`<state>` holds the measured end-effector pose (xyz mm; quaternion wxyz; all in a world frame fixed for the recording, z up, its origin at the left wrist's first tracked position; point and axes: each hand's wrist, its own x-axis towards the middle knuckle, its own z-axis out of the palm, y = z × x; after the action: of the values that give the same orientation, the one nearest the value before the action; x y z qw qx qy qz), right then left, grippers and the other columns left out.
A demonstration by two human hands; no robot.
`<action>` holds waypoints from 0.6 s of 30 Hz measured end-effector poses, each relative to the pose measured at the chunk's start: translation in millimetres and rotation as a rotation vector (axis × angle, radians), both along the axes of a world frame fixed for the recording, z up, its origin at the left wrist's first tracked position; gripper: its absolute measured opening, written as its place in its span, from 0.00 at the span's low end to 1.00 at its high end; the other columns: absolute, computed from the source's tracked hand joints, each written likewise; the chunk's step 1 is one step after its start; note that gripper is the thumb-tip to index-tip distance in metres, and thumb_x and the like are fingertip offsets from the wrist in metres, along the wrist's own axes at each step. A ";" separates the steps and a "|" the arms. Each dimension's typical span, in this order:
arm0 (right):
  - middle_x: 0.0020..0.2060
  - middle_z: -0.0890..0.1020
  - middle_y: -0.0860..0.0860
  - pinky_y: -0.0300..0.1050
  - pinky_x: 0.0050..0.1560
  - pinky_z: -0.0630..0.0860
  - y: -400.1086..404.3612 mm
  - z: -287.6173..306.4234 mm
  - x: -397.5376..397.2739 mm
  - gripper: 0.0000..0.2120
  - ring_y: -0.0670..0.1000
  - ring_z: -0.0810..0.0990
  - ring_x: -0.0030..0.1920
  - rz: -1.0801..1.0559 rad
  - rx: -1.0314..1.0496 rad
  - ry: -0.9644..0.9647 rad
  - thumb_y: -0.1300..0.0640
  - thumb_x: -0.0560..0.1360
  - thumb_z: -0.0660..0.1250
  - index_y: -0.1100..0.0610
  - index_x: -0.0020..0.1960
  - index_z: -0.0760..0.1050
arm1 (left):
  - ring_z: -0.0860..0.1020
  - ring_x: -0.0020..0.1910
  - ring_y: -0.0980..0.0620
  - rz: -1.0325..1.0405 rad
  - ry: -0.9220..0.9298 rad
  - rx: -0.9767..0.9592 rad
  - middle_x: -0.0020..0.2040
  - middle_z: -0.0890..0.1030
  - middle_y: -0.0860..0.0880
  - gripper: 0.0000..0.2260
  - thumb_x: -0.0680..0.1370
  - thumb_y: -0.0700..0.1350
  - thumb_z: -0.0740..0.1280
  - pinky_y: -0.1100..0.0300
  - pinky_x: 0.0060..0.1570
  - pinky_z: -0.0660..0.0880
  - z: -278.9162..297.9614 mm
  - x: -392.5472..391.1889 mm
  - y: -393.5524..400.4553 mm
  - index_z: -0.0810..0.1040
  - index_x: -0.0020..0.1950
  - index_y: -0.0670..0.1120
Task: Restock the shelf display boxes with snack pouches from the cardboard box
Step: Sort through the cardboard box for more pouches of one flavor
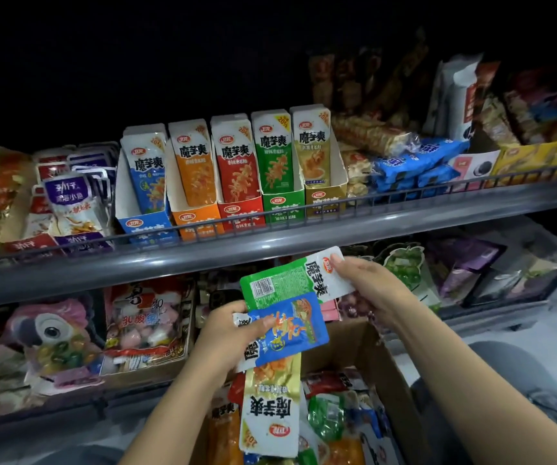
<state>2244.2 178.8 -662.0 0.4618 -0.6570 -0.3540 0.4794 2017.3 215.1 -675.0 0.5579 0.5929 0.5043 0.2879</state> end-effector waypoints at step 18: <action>0.49 0.85 0.44 0.32 0.52 0.74 -33.3 63.4 9.6 0.16 0.41 0.81 0.53 0.194 0.308 -0.255 0.43 0.66 0.67 0.53 0.44 0.85 | 0.83 0.31 0.50 0.150 -0.329 -0.151 0.38 0.85 0.42 0.03 0.73 0.38 0.70 0.62 0.28 0.78 20.6 -11.1 7.7 0.81 0.46 0.39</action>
<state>2253.8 145.5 -598.6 0.4599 -0.5970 -0.5400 0.3748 2006.2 222.8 -654.5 0.6525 0.4553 0.4692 0.3831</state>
